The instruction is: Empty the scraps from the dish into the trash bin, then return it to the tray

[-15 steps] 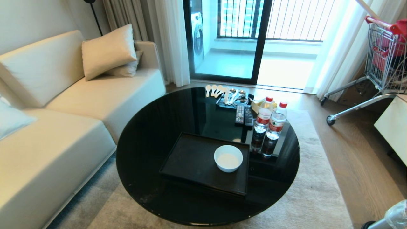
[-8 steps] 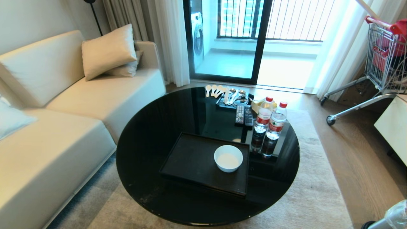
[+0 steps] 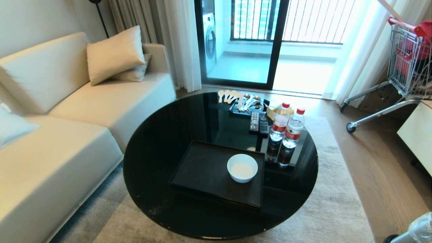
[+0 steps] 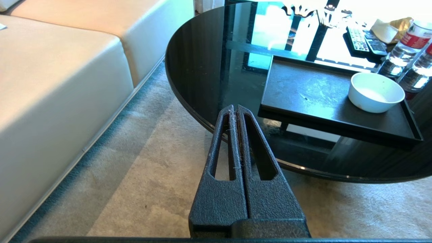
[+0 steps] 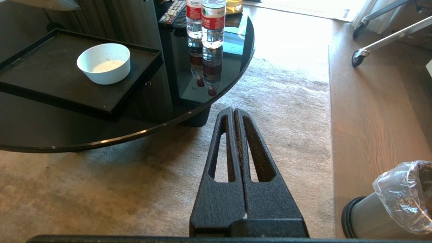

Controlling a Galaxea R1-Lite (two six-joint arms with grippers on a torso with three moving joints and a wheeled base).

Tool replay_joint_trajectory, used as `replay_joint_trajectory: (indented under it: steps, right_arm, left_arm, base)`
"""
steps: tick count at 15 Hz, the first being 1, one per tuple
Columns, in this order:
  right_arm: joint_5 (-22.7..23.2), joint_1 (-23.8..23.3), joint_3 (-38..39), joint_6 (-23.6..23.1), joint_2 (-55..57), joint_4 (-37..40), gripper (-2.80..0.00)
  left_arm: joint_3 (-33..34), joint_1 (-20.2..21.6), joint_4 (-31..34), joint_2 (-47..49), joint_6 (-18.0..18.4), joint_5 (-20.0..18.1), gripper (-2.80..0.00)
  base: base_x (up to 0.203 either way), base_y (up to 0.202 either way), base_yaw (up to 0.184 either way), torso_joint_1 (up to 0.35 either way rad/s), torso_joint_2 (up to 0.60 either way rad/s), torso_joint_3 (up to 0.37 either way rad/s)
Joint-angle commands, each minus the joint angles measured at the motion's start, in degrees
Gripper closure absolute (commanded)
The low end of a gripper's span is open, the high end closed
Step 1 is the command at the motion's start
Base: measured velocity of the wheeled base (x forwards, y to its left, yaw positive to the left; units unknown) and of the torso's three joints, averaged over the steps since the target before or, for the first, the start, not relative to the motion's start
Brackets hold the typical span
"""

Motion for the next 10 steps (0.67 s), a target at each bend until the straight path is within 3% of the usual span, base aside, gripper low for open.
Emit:
replay_joint_trajectory:
  steps: [1, 3, 5, 10]
  right_arm:
    - [0.0, 0.0, 0.0, 0.0, 0.0, 0.0, 0.0]
    - [0.2, 0.0, -0.2, -0.9, 0.0, 0.5, 0.0]
    - [1.3, -0.1, -0.2, -4.9, 0.0, 0.4, 0.0]
    - [1.2, -0.1, -0.1, -1.9, 0.0, 0.2, 0.0]
  left_arm:
    - [0.0, 0.0, 0.0, 0.0, 0.0, 0.0, 0.0]
    - [0.0, 0.0, 0.0, 0.0, 0.0, 0.0, 0.0]
    - [0.0, 0.0, 0.0, 0.0, 0.0, 0.0, 0.0]
    - [0.0, 0.0, 0.0, 0.0, 0.0, 0.0, 0.0]
  base:
    - [0.0, 0.0, 0.0, 0.0, 0.0, 0.0]
    - [0.0, 0.0, 0.0, 0.0, 0.0, 0.0]
    - [0.0, 0.0, 0.0, 0.0, 0.0, 0.0]
    - [0.0, 0.0, 0.0, 0.0, 0.0, 0.0]
